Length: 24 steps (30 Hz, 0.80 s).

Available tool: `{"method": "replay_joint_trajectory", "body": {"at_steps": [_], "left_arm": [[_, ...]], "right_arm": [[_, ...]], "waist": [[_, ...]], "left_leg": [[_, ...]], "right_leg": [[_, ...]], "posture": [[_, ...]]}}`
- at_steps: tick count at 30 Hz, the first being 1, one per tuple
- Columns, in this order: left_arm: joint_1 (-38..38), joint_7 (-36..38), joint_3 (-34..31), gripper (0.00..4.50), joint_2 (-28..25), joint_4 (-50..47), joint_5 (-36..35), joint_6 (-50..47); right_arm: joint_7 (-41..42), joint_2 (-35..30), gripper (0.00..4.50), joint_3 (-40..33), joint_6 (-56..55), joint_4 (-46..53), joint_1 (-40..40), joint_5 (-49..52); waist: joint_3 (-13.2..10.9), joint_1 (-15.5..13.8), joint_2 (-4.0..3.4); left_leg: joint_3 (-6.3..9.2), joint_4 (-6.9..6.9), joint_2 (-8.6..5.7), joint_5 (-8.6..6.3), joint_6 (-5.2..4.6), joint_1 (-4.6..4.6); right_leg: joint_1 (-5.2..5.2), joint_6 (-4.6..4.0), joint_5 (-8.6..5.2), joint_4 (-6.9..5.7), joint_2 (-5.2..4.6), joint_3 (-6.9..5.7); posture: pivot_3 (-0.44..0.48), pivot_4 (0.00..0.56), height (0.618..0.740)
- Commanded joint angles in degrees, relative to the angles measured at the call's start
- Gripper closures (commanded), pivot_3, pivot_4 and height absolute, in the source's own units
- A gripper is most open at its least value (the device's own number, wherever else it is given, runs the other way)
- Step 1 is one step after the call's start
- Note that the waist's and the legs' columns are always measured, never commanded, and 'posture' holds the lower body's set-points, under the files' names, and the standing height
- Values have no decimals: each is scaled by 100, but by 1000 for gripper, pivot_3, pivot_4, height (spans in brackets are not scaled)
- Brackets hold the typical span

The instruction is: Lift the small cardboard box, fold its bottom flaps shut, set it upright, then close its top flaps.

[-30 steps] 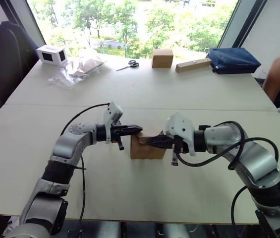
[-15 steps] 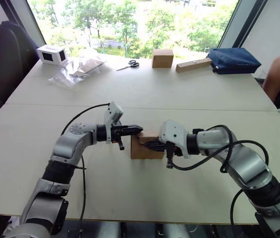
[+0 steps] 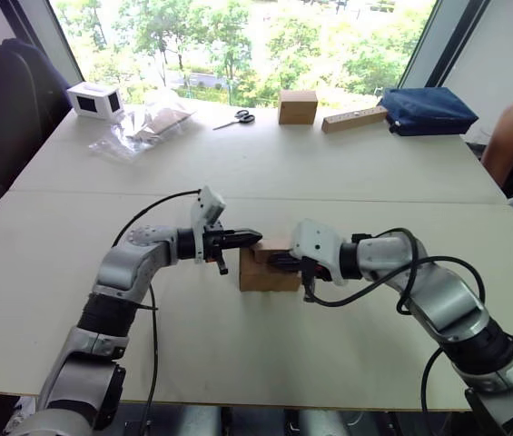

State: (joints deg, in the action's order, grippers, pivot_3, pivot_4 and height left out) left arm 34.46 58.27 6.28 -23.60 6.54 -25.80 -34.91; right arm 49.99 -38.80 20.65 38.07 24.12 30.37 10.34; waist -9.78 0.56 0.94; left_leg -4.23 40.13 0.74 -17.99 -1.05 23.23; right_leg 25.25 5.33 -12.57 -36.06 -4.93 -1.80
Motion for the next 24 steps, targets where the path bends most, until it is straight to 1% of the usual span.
{"method": "replay_joint_trajectory", "body": {"at_steps": [1, 18, 24], "left_arm": [[63, -22, -103, 4432, 11, -116, -97, -43], [-6, 64, -24, 4432, 1, -312, -59, -75], [49, 132, -23, 4432, -69, -294, -27, -23]], "right_arm": [[-31, 55, 4500, 12, -139, -52, 116, -147], [-54, 181, 4500, -32, -157, -204, 197, -285], [11, 175, 4500, -95, -74, -121, 190, -179]], "waist": [[0, 0, 0], [0, -2, 0], [0, -1, 0]], "left_leg": [[0, 0, 0, 0, 0, 0], [0, 0, 0, 0, 0, 0], [0, 0, 0, 0, 0, 0]], "right_leg": [[0, 0, 0, 0, 0, 0], [0, 0, 0, 0, 0, 0], [0, 0, 0, 0, 0, 0]], "posture": [[0, 150, 740], [0, 150, 740], [0, 150, 740]]}}
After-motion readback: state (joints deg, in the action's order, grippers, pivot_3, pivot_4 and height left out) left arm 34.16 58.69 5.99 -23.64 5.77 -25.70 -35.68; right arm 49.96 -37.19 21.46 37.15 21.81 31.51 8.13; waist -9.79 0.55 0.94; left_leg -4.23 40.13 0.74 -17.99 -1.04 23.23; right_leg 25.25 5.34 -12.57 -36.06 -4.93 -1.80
